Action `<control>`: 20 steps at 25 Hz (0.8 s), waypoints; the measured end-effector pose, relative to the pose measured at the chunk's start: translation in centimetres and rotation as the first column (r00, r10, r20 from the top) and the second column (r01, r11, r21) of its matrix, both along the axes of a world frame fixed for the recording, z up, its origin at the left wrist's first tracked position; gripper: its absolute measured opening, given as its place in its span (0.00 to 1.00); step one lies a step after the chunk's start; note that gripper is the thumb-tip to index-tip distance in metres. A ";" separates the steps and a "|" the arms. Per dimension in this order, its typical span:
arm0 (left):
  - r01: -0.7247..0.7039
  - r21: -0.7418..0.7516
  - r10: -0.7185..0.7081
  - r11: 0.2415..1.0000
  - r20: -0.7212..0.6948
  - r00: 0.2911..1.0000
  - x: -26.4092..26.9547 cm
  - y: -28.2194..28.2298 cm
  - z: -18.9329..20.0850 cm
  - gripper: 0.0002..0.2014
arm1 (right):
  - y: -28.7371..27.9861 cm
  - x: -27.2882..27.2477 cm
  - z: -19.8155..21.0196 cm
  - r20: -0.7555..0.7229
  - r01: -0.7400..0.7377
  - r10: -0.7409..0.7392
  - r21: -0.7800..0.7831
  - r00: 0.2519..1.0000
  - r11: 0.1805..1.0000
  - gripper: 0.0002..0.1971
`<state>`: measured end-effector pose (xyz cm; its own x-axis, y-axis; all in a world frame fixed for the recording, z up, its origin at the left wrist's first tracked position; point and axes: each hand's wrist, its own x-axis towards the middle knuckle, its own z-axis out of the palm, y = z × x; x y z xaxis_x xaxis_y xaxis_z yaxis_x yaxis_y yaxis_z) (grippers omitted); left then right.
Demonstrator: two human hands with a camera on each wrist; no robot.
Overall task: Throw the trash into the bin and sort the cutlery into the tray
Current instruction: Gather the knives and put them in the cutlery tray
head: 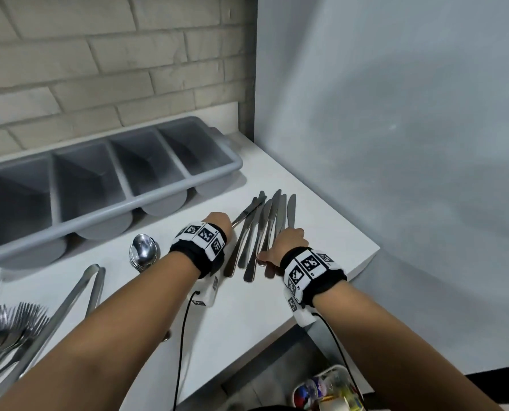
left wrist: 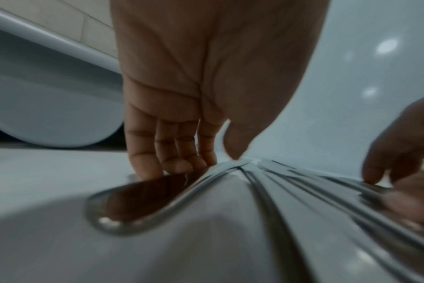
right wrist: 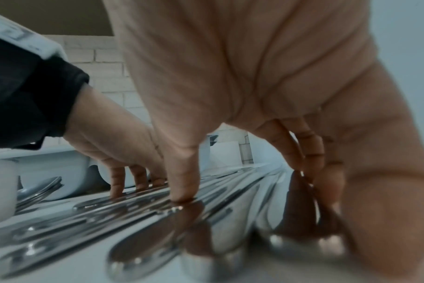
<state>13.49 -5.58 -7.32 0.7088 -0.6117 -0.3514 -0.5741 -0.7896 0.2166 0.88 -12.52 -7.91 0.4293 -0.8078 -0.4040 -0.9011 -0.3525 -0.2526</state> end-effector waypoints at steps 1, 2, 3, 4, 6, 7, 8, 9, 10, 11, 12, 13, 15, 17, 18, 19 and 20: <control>-0.005 -0.037 0.004 0.999 -0.026 1.000 -0.4 -0.2 -0.1 0.18 | -0.2 0.2 0.0 -0.002 0.004 -0.004 0.005 1.000 1.000 0.43; -0.012 -0.064 0.008 0.998 -0.062 0.998 -0.9 -0.4 -0.1 0.24 | -0.3 0.4 -0.1 0.000 0.009 -0.009 0.010 1.000 1.000 0.42; -0.015 -0.071 0.009 0.997 -0.092 0.996 -1.6 -0.5 -0.1 0.30 | -0.5 0.5 -0.2 0.003 0.013 -0.013 0.010 1.000 1.000 0.42; -0.016 -0.072 0.007 0.997 -0.113 0.994 -2.0 -0.7 -0.1 0.33 | -0.6 0.5 -0.1 0.005 0.012 -0.012 0.004 1.000 1.000 0.41; -0.022 -0.081 0.009 0.996 -0.155 0.988 -2.5 -1.1 -0.1 0.29 | -0.8 0.5 -0.1 0.009 0.008 -0.008 -0.002 1.000 1.000 0.39; -0.027 -0.077 0.014 0.997 -0.171 0.985 -2.5 -1.2 0.0 0.25 | -0.9 0.5 -0.1 0.009 0.011 -0.011 0.004 1.000 1.000 0.37; -0.023 -0.071 0.010 0.997 -0.171 0.985 -2.6 -1.4 0.0 0.21 | -1.0 0.4 0.1 0.014 0.004 -0.004 0.013 1.000 1.000 0.35; -0.012 -0.064 0.001 0.998 -0.160 0.987 -2.7 -1.4 0.0 0.18 | -1.1 0.2 0.1 0.027 -0.003 0.002 0.027 1.000 1.000 0.31; 0.003 -0.061 -0.011 0.998 -0.142 0.990 -2.8 -1.4 -0.2 0.16 | -1.2 0.1 0.2 0.052 -0.011 0.009 0.035 0.999 0.999 0.26; 0.005 -0.053 -0.012 0.999 -0.132 0.991 -2.9 -1.4 -0.3 0.17 | -1.3 0.0 0.2 0.084 -0.012 0.009 0.042 0.996 0.999 0.20; 0.010 -0.052 -0.017 0.999 -0.120 0.993 -2.9 -1.5 -0.4 0.17 | -1.4 -0.1 0.3 0.110 -0.006 0.001 0.048 0.994 0.999 0.14; 0.022 -0.043 -0.027 0.999 -0.117 0.993 -3.0 -1.5 -0.3 0.17 | -1.4 -0.2 0.4 0.114 0.000 -0.005 0.050 0.993 0.999 0.11; 0.036 -0.023 -0.039 0.999 -0.121 0.992 -2.9 -1.7 -0.3 0.13 | -1.4 -0.1 0.6 0.086 -0.001 -0.004 0.052 0.996 0.999 0.11; 0.035 -0.019 -0.037 0.999 -0.124 0.992 -2.9 -1.8 -0.1 0.10 | -1.6 0.1 0.7 0.057 -0.018 0.016 0.039 0.998 0.999 0.08; 0.031 -0.017 -0.033 0.999 -0.122 0.992 -2.8 -1.8 -0.2 0.13 | -1.8 0.3 0.5 0.040 -0.018 0.017 0.023 0.999 1.000 0.11; 0.019 -0.009 -0.020 1.000 -0.133 0.991 -2.8 -1.7 -0.2 0.14 | -2.0 0.5 0.3 0.028 -0.018 0.017 0.007 0.999 1.000 0.13; 0.006 -0.014 -0.008 1.000 -0.138 0.990 -2.8 -1.6 -0.3 0.14 | -2.2 0.6 0.1 0.015 -0.015 0.015 0.000 1.000 1.000 0.14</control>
<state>10.73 -7.15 -7.63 0.6494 -0.6219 -0.4375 -0.5438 -0.7820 0.3045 1.51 -14.67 -7.77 0.4472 -0.8012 -0.3975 -0.8919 -0.3660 -0.2656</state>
